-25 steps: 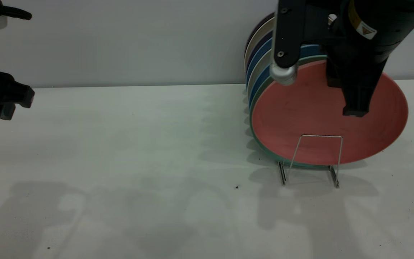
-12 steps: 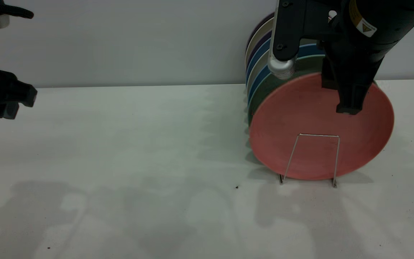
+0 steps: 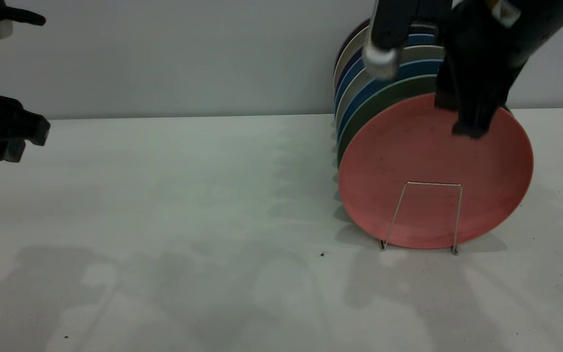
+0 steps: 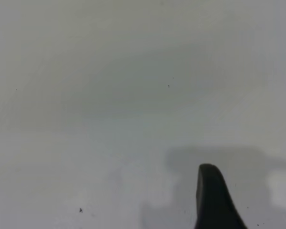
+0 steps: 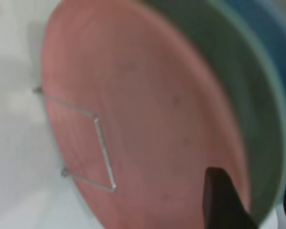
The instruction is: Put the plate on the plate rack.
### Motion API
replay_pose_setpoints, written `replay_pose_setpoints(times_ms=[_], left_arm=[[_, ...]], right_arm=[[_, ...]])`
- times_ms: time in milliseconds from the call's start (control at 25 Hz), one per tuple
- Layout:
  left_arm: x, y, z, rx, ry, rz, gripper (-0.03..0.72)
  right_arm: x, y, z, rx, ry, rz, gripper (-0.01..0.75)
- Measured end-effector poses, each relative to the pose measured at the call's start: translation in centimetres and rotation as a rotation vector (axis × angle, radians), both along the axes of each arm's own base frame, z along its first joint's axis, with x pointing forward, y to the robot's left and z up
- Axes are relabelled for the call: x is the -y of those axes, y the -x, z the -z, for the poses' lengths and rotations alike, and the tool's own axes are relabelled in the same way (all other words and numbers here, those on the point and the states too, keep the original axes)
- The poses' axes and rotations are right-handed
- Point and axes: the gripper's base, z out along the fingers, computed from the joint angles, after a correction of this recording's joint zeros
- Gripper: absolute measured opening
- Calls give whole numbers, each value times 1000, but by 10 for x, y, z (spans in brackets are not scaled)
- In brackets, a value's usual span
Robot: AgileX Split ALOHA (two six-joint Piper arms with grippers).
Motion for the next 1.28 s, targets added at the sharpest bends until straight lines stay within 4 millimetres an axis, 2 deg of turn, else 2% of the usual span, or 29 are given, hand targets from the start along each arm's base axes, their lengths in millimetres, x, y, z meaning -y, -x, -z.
replay_pose_setpoints(times_ms=[160, 400, 560, 720, 920, 1160, 1280], left_arm=[[-1, 0, 0, -3, -8, -7, 431], [-3, 2, -7, 15, -17, -19, 431], [-4, 5, -20, 60, -9, -24, 431], [-6, 11, -42, 136, 10, -26, 431], [-9, 23, -76, 259, 40, -34, 431], [-22, 50, -115, 383, 45, -101, 431], [-28, 66, -128, 399, 37, -133, 431]], right_arm=[[2, 5, -13, 7, -69, 38, 334], [4, 11, -20, -34, -151, 122, 331], [6, 16, -28, -51, -236, 204, 282], [12, 22, -44, -38, -320, 287, 226], [23, 36, -65, -33, -377, 376, 221], [41, 63, -97, -37, -450, 450, 223], [51, 81, -114, -38, -472, 451, 226]])
